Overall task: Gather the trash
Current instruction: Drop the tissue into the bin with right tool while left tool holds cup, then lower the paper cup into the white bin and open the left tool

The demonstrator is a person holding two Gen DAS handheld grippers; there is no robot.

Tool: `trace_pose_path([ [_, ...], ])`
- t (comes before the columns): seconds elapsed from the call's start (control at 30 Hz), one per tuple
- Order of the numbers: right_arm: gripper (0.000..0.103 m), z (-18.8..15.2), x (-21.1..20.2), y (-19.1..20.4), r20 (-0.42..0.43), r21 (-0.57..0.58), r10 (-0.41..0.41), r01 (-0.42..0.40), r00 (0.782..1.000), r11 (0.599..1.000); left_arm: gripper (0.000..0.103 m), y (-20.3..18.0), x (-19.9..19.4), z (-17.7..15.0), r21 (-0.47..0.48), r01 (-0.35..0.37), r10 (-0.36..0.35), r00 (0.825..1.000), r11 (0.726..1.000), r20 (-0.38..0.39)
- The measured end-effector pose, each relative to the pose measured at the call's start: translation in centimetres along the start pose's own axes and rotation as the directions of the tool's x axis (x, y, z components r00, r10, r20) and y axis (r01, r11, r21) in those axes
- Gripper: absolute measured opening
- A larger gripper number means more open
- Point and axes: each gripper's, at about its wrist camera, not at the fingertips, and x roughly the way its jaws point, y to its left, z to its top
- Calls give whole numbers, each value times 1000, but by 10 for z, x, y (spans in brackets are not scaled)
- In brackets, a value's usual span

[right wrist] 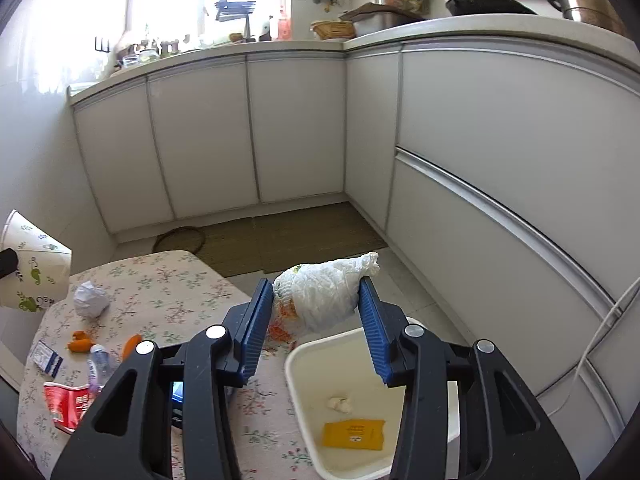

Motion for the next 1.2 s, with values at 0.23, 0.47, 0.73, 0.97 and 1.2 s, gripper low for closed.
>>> trace_pose_path([
  [0.23,48,-12,23,-47,-72,74,-107,112,992,991,3,-33,29,-8,38,26,-24,999,999,-41],
  [0.47,76,-26,33,-82,-145,143,-155,176,977,974,3,-64,61,-18,58,77,-72,994,995,-86],
  [0.73,89,-43,24,-121,-179,163,-224,254,958,953,3,-108,92,-27,96,143,-131,983,985,-125],
  [0.97,92,-57,11,-153,-205,188,-262,301,943,935,3,-149,115,-35,97,226,-208,964,969,-166],
  [1.2,92,-66,8,-177,-215,171,-310,348,926,922,4,-179,141,-49,103,278,-251,942,955,-221],
])
